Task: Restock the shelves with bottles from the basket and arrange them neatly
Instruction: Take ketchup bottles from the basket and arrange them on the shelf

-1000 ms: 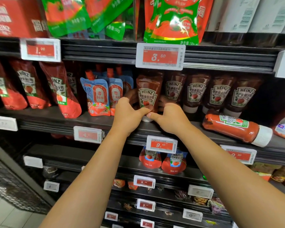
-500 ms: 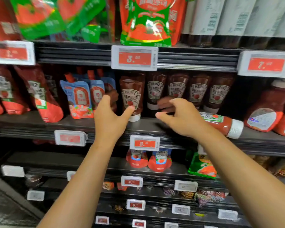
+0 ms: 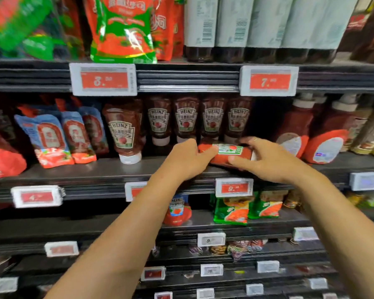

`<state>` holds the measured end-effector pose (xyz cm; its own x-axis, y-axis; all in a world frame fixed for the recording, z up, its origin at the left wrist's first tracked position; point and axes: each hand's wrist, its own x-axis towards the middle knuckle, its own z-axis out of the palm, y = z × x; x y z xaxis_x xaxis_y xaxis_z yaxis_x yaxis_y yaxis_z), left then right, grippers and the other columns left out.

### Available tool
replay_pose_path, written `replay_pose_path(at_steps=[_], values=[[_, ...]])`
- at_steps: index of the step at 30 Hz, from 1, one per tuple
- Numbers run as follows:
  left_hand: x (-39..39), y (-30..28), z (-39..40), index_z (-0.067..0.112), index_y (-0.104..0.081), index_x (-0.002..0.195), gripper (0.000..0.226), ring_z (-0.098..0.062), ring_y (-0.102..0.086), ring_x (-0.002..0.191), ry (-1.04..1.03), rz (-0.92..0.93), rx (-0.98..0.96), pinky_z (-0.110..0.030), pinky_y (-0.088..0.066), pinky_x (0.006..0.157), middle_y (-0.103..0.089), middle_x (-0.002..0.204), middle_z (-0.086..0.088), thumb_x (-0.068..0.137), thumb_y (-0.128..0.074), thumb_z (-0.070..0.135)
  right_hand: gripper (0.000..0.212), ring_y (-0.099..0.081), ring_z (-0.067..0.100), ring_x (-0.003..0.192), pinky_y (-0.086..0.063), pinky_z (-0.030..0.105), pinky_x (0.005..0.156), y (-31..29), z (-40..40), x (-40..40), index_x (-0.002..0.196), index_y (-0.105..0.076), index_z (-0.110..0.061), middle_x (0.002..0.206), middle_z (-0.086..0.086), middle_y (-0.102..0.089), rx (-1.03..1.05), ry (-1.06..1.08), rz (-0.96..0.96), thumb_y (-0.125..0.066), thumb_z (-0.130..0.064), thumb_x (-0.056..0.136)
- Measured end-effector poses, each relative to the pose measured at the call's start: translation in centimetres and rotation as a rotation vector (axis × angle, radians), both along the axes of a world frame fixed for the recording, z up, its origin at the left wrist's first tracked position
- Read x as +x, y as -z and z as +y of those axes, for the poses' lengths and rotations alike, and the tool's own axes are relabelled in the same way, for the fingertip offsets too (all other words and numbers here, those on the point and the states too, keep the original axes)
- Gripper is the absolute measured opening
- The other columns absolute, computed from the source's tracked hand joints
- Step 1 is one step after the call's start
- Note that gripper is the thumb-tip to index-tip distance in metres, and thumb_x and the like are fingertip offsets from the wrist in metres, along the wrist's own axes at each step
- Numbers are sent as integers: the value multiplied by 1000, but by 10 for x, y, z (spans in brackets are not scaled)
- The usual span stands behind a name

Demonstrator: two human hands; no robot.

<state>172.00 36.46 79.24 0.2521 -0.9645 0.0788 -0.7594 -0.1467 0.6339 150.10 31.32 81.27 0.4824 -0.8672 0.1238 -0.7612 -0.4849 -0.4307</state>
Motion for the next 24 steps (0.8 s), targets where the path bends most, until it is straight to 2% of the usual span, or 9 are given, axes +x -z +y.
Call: replay_pose_path(at_steps=[3, 6, 8, 11, 15, 17, 19, 21, 24], values=[[-1, 1, -5, 19, -57, 88, 50, -11, -54, 76, 28, 1, -27, -27, -34, 57, -59, 89, 1, 89, -57, 69, 75, -65, 8, 95, -47, 24, 80, 9, -2, 0, 135, -58, -29, 117, -8, -69, -5, 1, -20, -72, -70, 75], [3, 6, -3, 16, -66, 106, 48, -20, -63, 93, 49, 60, -80, -33, -45, 73, -68, 100, -1, 91, -62, 61, 74, -64, 1, 88, -45, 17, 71, 17, 1, 4, 131, -60, -27, 108, -11, -69, -25, 18, -120, -79, -65, 70], [8, 8, 3, 15, -67, 108, 45, -18, -65, 94, 36, 133, -127, -34, -50, 79, -70, 100, 1, 90, -67, 56, 79, -61, -1, 85, -42, 11, 69, 22, 5, 11, 133, -58, -24, 108, -11, -67, -47, 31, -180, -82, -62, 68], [18, 4, 11, 20, -66, 98, 30, -5, -66, 78, 14, 256, -238, -23, -49, 68, -72, 88, 9, 87, -75, 47, 83, -57, -8, 82, -38, 5, 66, 24, 13, 27, 136, -56, -22, 101, -19, -60, -85, 29, -259, -85, -58, 67], [31, -14, 23, 31, -65, 117, 31, 2, -69, 81, 32, 349, -340, -12, -51, 76, -74, 90, 15, 89, -76, 38, 73, -62, 3, 88, -47, 15, 73, 22, 23, 53, 127, -56, -28, 106, -13, -65, -86, 23, -343, -85, -60, 68], [38, -25, 30, 28, -64, 130, 42, -2, -69, 96, 50, 334, -398, -22, -53, 90, -74, 105, 14, 90, -75, 35, 64, -62, -5, 81, -46, 11, 65, 20, 27, 66, 113, -51, -36, 97, -21, -64, -40, 17, -386, -84, -64, 66], [45, -34, 35, 24, -63, 134, 44, -5, -68, 104, 51, 319, -434, -29, -53, 97, -73, 114, 10, 92, -74, 30, 65, -65, -4, 78, -47, 12, 61, 18, 30, 79, 109, -51, -32, 94, -18, -66, 22, 17, -447, -85, -64, 64], [51, -42, 39, 17, -64, 130, 41, -17, -69, 106, 36, 329, -430, -41, -55, 98, -72, 115, -1, 92, -73, 27, 67, -68, 4, 78, -51, 19, 61, 16, 31, 92, 107, -50, -27, 95, -12, -68, 66, 18, -497, -87, -62, 63], [56, -48, 43, 11, -66, 125, 36, -24, -65, 111, -4, 234, -413, -46, -52, 99, -67, 121, -9, 93, -73, 27, 60, -63, -3, 78, -43, 10, 54, 17, 35, 112, 100, -47, -28, 92, -13, -66, 60, -22, -499, -88, -57, 67]])
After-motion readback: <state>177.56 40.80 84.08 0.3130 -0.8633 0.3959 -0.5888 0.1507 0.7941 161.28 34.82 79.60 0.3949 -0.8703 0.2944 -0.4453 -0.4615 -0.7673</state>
